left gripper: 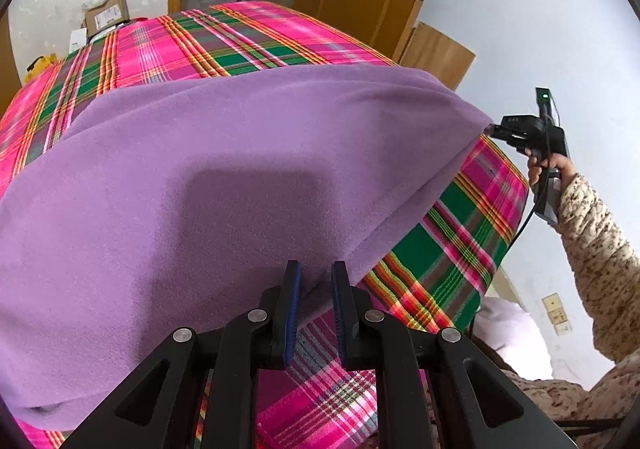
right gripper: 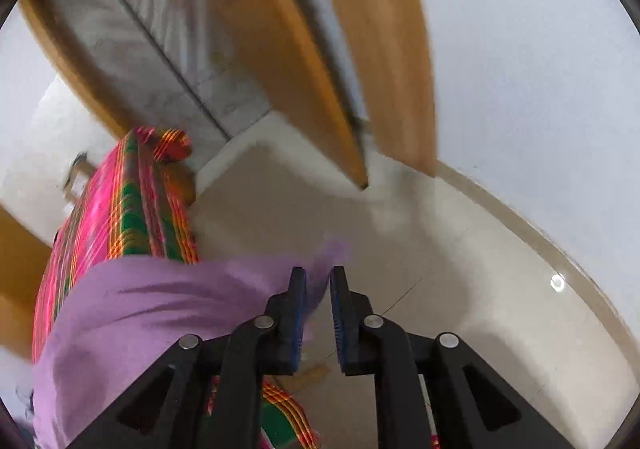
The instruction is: Fold clothes
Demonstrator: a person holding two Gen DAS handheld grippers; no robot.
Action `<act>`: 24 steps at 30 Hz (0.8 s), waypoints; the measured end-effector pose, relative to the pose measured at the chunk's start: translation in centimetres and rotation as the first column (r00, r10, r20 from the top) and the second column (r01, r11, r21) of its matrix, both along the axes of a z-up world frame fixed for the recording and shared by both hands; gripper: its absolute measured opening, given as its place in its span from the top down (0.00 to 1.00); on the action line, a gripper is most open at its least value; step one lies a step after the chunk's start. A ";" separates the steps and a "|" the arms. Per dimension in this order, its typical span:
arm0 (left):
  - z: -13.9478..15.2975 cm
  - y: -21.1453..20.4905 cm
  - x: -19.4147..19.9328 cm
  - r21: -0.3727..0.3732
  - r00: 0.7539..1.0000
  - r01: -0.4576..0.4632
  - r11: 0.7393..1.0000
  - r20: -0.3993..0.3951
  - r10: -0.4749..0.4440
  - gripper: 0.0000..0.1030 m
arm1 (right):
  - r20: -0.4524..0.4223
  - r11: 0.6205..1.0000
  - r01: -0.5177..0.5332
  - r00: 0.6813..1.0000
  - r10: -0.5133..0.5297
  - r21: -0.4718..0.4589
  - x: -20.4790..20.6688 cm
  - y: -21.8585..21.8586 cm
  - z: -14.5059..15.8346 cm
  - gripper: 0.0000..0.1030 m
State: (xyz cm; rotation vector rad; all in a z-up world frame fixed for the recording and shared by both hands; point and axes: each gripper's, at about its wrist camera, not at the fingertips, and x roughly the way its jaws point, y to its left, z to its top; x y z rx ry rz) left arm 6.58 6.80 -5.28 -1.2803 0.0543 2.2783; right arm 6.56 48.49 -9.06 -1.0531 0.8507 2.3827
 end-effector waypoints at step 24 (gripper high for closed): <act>1.3 -7.1 3.2 0.099 0.983 -0.176 0.979 -0.028 0.180 0.75 | 0.114 0.637 -0.657 0.727 0.677 0.404 0.1 -25.8 4.9 0.78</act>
